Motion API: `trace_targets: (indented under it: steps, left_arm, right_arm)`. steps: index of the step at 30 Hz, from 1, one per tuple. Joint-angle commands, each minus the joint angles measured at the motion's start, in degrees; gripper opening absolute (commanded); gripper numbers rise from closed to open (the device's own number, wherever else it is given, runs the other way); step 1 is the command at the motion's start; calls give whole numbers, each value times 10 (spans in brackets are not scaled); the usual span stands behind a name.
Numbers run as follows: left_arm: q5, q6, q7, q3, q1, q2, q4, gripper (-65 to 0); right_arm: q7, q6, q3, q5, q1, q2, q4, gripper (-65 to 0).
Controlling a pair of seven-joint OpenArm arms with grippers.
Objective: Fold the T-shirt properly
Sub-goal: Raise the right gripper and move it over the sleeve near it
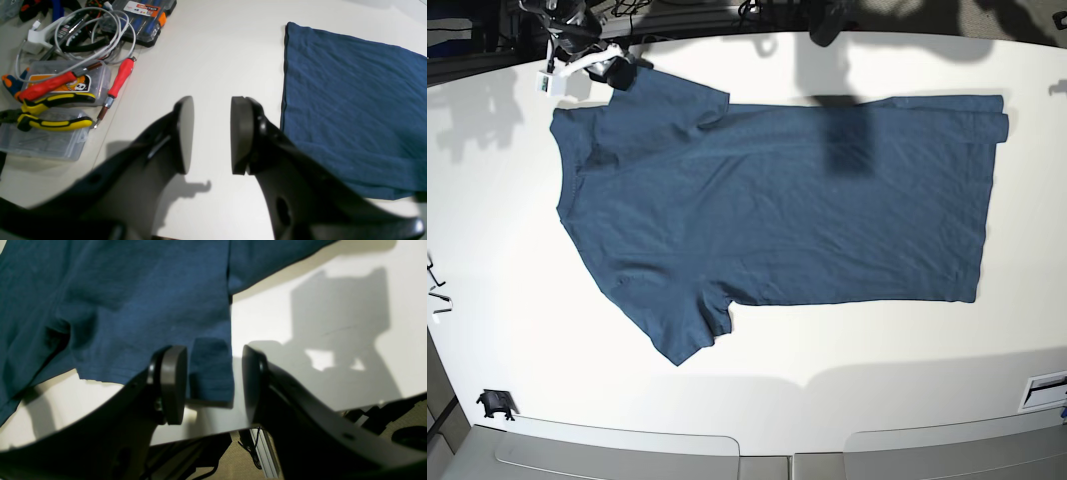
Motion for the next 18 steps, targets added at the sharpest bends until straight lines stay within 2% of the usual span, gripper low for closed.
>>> trace_targets:
  steps: [1,10,15,18]
  left_arm:
    - [-12,-4,-21,-8,3,-13,8,-482]
    - [-12,-4,-23,-8,-13,-13,8,-482]
    - [-12,-4,-24,-8,-14,-13,8,-482]
    - [-12,-4,-24,-8,-15,-13,8,-482]
  right_arm:
    - [9,2,2,2,-3,3,4,-398]
    - [2,3,2,15,-3,3,-41,-398]
    - [-22,22,2,61,-3,3,-41,-398]
    - [-25,23,2,67,-3,3,-41,-398]
